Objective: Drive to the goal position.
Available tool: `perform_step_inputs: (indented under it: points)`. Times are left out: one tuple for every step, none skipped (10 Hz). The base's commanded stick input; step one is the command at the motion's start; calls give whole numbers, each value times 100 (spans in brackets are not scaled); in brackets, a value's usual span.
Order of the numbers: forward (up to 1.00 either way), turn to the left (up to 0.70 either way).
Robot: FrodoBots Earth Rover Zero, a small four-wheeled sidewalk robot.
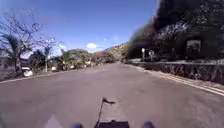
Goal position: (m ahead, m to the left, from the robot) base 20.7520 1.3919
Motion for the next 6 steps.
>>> perform_step_inputs:
  points:
    - [50,-50]
    - [50,-50]
    - [50,-50]
    - [50,-50]
    - [50,0]
    - [50,0]
